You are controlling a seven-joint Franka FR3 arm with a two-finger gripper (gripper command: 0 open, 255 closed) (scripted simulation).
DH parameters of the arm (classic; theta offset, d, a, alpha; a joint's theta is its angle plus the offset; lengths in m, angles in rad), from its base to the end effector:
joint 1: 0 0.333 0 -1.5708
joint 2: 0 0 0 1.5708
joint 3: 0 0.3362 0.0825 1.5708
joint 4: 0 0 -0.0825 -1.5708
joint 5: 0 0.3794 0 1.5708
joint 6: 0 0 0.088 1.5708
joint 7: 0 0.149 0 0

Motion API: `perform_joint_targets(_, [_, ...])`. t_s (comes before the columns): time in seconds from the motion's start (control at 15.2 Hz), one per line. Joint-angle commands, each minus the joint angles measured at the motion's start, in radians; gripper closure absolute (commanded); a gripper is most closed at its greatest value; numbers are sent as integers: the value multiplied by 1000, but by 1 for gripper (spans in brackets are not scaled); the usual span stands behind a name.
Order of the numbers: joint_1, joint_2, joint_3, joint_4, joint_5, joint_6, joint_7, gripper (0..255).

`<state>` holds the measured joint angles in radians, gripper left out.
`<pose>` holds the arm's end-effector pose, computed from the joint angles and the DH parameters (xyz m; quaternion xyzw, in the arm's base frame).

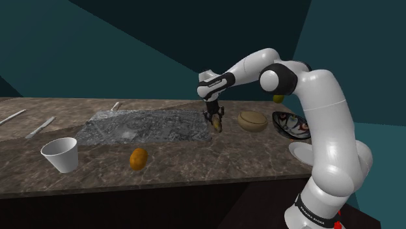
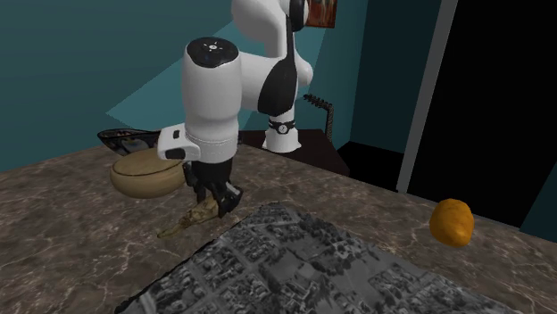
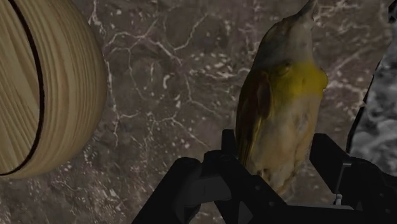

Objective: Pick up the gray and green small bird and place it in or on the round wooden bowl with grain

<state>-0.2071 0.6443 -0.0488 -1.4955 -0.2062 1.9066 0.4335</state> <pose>0.6577 -0.1912 0.2551 0.9445 -0.2880 -0.1056 0.1174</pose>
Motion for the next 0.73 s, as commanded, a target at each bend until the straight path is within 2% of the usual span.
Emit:
perform_joint_targets(0.0, [1, -13, 0, 4, 1, -18, -3, 255])
perform_joint_targets(0.66, [3, -68, 0, 54, 4, -119, -23, 255])
